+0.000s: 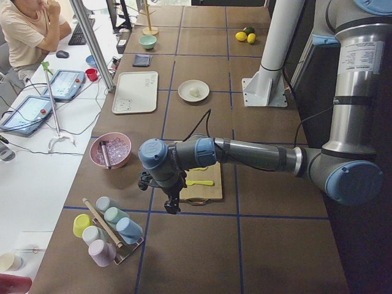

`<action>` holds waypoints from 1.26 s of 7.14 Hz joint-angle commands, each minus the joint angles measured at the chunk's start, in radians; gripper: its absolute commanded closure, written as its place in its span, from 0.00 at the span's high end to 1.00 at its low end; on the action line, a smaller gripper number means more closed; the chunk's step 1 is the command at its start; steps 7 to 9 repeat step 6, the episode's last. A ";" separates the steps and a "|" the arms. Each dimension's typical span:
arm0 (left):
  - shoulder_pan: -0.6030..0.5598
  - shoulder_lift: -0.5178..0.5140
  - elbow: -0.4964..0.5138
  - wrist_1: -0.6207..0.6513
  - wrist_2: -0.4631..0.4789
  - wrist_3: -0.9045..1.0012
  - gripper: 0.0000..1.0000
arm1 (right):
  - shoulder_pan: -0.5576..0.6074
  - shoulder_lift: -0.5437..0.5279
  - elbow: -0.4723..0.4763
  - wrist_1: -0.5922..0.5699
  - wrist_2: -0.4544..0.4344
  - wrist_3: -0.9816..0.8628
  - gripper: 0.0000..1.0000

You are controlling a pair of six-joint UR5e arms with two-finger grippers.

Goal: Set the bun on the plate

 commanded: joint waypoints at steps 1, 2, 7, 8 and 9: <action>-0.002 -0.004 0.001 -0.003 0.077 -0.003 1.00 | 0.001 -0.001 0.000 0.004 -0.005 0.005 1.00; -0.002 -0.005 -0.005 -0.002 0.083 -0.003 1.00 | -0.001 -0.001 -0.001 0.004 -0.007 0.005 1.00; 0.000 0.002 0.001 -0.002 0.076 -0.006 1.00 | -0.001 -0.002 -0.001 0.004 -0.005 0.011 1.00; 0.000 0.002 0.001 -0.002 0.076 -0.006 1.00 | -0.001 -0.002 -0.001 0.004 -0.005 0.011 1.00; 0.000 0.002 0.001 -0.002 0.076 -0.006 1.00 | -0.001 -0.002 -0.001 0.004 -0.005 0.011 1.00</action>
